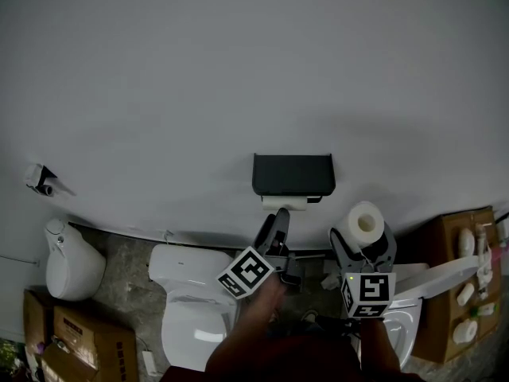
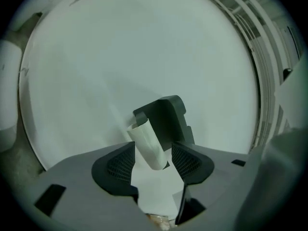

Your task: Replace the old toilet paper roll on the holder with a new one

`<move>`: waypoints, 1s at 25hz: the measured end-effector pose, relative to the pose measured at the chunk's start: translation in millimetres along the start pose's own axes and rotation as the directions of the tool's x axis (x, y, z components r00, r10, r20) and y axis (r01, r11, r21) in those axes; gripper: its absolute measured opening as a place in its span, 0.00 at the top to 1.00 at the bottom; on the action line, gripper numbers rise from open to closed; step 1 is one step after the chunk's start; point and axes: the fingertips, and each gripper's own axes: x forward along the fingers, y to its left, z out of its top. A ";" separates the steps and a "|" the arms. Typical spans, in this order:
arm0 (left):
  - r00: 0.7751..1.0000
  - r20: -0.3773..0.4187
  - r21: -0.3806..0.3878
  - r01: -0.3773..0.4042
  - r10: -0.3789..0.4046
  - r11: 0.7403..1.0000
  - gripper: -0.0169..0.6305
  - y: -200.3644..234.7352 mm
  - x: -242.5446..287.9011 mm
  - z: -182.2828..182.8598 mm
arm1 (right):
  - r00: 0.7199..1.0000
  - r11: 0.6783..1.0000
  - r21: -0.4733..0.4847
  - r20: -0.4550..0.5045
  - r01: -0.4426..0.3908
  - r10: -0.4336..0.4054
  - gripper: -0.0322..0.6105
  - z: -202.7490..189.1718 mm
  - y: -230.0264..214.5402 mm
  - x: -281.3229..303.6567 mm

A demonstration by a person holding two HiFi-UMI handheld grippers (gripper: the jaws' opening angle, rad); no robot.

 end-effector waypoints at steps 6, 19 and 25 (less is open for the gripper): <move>0.998 0.049 -0.134 0.037 -0.030 0.990 0.59 8.7 23.1 9.5 | 1.000 1.000 -0.005 -0.007 0.016 -0.016 0.27 -1.3 -7.8 2.0; 0.996 0.084 -0.248 0.060 -0.040 0.967 0.67 16.5 32.8 5.4 | 0.999 0.999 -0.010 -0.003 0.032 -0.032 0.27 -0.7 -16.0 4.8; 0.995 0.074 -0.247 0.078 -0.062 0.966 0.67 7.0 35.0 1.8 | 0.999 0.999 -0.004 0.002 0.039 -0.039 0.27 1.3 -18.2 3.0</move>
